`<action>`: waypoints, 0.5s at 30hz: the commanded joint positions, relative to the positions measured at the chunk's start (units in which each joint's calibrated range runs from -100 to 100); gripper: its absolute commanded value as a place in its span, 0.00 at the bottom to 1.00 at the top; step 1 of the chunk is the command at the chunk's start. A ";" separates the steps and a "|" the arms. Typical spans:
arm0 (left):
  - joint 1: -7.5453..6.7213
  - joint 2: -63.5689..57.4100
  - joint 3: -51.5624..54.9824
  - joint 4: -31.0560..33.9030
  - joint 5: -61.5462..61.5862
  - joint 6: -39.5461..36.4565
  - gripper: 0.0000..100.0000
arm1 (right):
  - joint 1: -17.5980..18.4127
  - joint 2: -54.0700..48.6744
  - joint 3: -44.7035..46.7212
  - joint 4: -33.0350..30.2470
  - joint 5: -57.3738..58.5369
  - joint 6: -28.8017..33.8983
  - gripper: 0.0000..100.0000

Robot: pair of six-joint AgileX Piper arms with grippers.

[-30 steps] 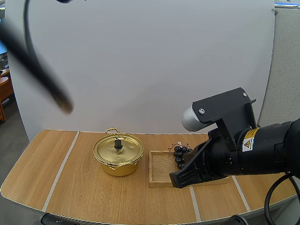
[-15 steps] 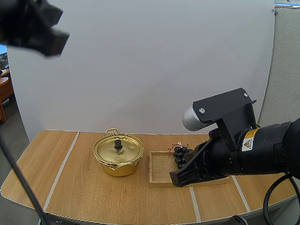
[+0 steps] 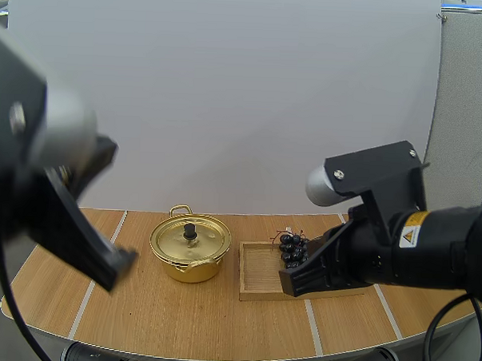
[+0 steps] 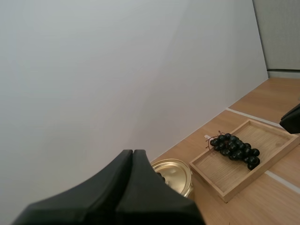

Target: Open the pot, put the pineapple inside, and close it

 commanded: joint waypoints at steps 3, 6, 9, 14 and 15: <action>0.27 -3.74 5.02 -1.63 -8.09 -3.03 0.00 | -1.84 -4.12 0.25 1.34 0.00 -0.36 0.00; 1.25 -3.74 7.00 -1.63 -9.09 -5.03 0.00 | -2.91 -6.73 0.25 1.68 0.00 -0.36 0.00; 2.15 -3.74 9.38 -1.49 -12.62 -7.13 0.00 | -3.88 -7.15 0.25 2.72 -0.05 -0.36 0.00; 3.12 -3.74 13.38 -0.70 -20.86 -9.97 0.00 | -4.73 -7.15 0.25 2.63 -4.69 -0.36 0.00; 3.22 -3.74 15.52 0.29 -26.05 -11.31 0.00 | -4.73 -7.15 0.25 2.61 -6.74 -0.36 0.00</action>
